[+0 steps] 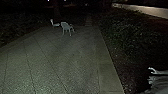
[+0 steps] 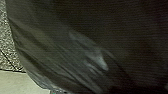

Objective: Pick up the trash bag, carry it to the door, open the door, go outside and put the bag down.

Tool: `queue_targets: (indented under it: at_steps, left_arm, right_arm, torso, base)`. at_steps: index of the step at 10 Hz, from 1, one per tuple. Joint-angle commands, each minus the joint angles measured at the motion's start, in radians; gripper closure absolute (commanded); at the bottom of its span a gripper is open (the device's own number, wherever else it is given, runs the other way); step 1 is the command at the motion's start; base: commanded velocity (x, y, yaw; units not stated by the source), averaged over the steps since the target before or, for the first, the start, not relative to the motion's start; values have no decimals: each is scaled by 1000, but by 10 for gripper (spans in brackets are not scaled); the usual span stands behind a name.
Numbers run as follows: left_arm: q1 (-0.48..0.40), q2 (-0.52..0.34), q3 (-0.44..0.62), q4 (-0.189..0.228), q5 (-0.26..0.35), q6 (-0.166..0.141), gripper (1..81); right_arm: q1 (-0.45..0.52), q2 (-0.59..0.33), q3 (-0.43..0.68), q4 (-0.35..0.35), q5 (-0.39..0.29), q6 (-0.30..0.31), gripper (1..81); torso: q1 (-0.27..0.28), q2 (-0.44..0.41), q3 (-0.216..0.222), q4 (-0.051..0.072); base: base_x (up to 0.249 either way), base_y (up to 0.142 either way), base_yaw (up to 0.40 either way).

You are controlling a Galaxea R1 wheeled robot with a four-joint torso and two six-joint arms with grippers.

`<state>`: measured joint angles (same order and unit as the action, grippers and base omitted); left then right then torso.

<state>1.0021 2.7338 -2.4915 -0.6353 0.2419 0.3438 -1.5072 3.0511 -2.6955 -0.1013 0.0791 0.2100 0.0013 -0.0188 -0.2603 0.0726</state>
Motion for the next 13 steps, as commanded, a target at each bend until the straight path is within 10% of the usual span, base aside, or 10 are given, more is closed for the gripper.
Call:
queue_targets:
  at_steps: [1,7,8,13]
  left_arm:
    - [-156,-68,-14,-75,149,6,811]
    - [-349,-41,-138,-112,287,4,811]
    - [-383,-34,-168,-112,327,4,811]
    - [-521,-43,-271,-144,447,3,811]
  right_arm:
    - [18,8,19,-11,-61,-1,10]
    - [18,8,22,-9,-58,-1,10]
    - [18,8,22,-6,-58,0,10]
    - [14,8,20,-2,-56,0,10]
  torso:
    - [0,0,-22,97]
    - [1,1,-211,141]
    - [1,1,-151,121]
    - [1,2,-189,128]
  base:
    - [0,0,0]
    - [0,0,0]
    - [0,0,0]
    - [0,0,0]
